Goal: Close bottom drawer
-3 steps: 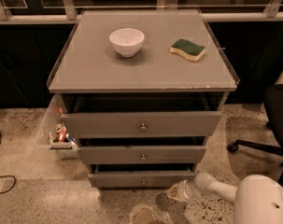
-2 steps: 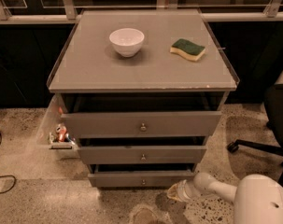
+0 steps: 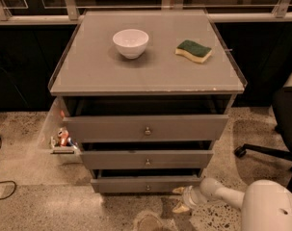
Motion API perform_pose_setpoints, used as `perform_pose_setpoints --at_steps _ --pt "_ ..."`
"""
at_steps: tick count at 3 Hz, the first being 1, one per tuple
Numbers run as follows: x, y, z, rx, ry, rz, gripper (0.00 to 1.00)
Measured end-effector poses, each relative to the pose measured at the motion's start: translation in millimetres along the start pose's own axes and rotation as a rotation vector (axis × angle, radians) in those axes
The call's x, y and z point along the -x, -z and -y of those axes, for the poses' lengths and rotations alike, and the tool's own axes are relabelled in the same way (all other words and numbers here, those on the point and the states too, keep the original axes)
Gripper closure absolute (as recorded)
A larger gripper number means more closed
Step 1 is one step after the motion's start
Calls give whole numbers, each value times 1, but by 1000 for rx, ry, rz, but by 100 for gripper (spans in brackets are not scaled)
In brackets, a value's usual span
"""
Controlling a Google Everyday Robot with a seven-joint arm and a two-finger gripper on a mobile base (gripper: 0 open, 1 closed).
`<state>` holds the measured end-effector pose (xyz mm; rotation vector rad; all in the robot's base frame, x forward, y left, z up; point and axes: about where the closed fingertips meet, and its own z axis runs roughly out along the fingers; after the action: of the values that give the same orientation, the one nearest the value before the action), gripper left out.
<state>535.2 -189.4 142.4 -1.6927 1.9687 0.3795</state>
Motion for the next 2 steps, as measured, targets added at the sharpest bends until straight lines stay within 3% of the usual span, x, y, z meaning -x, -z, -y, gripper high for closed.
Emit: perform_pose_setpoints --at_steps 1,2 --pt "0 0 0 0 0 0 0" --pt "0 0 0 0 0 0 0"
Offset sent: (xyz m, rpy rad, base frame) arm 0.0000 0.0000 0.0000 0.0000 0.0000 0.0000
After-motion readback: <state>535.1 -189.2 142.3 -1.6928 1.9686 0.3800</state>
